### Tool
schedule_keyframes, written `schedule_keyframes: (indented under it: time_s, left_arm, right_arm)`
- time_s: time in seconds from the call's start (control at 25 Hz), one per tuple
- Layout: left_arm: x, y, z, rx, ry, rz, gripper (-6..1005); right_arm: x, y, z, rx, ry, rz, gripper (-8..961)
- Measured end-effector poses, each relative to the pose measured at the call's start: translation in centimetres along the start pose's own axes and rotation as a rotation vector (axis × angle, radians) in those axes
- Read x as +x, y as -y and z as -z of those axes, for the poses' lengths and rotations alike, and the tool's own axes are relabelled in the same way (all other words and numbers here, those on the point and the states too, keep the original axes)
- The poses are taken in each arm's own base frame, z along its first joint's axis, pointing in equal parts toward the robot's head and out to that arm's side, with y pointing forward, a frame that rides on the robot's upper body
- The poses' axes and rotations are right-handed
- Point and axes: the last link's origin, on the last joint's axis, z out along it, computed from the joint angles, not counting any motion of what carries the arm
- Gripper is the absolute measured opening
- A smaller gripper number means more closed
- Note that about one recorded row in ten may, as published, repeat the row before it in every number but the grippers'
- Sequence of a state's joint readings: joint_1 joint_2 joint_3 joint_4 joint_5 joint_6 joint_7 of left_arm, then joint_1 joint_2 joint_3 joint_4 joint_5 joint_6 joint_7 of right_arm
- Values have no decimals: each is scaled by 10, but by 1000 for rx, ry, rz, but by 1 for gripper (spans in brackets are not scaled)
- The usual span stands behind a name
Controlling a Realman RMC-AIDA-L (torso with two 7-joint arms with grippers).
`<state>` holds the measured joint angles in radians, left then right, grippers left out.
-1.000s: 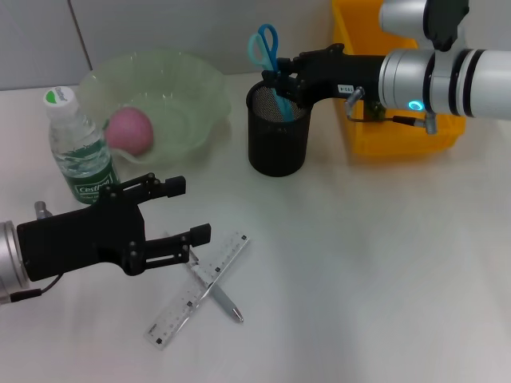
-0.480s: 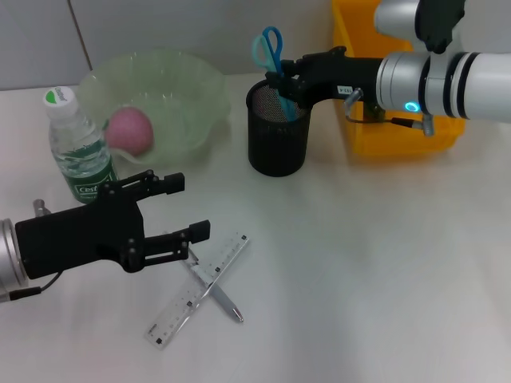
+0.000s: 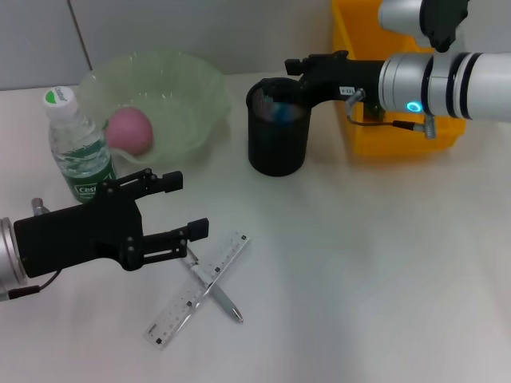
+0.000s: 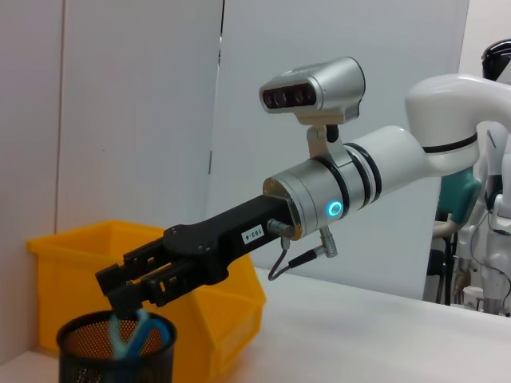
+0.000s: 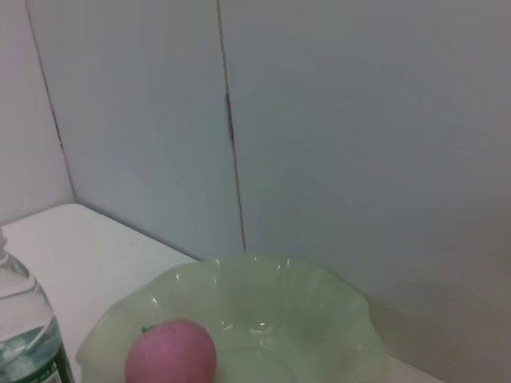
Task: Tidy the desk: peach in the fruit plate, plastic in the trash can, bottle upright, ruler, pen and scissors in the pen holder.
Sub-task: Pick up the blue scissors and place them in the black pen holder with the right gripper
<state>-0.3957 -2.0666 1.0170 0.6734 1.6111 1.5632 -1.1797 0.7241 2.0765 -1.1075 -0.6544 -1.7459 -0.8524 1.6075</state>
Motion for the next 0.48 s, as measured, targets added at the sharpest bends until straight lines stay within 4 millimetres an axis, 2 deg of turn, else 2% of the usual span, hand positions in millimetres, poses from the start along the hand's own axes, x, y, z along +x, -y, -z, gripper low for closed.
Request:
schedule_keyframes:
  time_s: [0.28, 0.48]
  left_arm:
    - [0, 0, 0, 1, 0, 0, 808]
    - [0, 0, 0, 1, -1, 3, 808]
  right_arm:
    - [-2, 1, 7, -11, 18, -22, 584]
    - [-9, 1, 22, -30, 55, -50, 751]
